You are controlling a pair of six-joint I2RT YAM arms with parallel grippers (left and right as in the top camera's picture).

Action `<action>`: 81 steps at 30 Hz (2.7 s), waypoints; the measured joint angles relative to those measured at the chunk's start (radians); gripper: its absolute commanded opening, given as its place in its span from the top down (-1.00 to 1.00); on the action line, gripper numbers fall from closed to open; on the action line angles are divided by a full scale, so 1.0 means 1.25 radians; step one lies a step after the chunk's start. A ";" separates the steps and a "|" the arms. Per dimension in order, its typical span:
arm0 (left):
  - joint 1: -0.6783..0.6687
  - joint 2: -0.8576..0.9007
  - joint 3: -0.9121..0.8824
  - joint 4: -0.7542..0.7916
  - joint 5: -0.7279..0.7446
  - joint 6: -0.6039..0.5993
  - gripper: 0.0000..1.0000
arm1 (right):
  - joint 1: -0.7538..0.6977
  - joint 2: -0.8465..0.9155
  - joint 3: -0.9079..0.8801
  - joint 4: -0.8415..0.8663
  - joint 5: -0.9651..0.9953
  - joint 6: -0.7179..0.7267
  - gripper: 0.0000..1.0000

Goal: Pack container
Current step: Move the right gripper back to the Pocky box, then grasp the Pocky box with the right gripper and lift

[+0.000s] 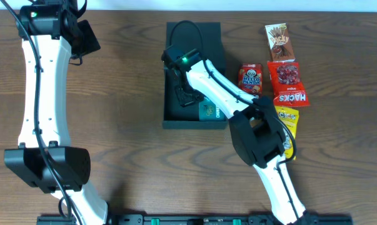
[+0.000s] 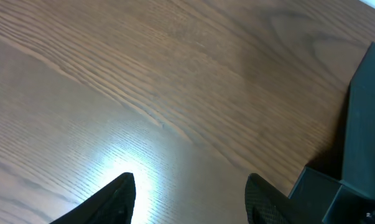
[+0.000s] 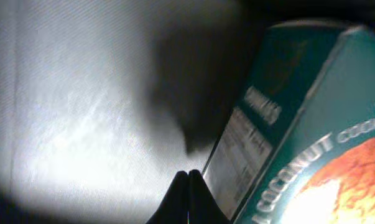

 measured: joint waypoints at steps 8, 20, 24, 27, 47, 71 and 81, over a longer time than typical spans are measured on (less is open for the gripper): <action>0.000 0.000 0.000 0.001 0.000 0.000 -0.17 | -0.019 -0.201 0.105 0.001 -0.010 -0.118 0.95; 0.000 0.000 0.000 0.006 0.000 0.000 -0.17 | -0.391 -0.383 0.165 0.124 0.050 -0.244 0.42; 0.000 0.000 0.000 0.007 0.000 0.000 -0.18 | -0.456 -0.260 0.153 0.204 0.033 -0.260 -0.98; 0.000 0.000 0.000 0.007 0.000 0.000 -0.19 | -0.481 -0.185 0.149 0.248 0.030 -0.272 -0.98; 0.000 0.000 0.000 0.011 -0.024 0.000 -0.26 | -0.513 0.073 0.145 0.420 -0.001 -0.447 -0.97; 0.000 0.000 0.000 0.019 -0.028 0.000 -0.34 | -0.582 0.139 0.145 0.441 -0.136 -0.427 -0.87; 0.000 0.000 0.000 0.019 -0.028 0.000 -0.35 | -0.582 0.157 0.145 0.448 -0.140 -0.423 -0.67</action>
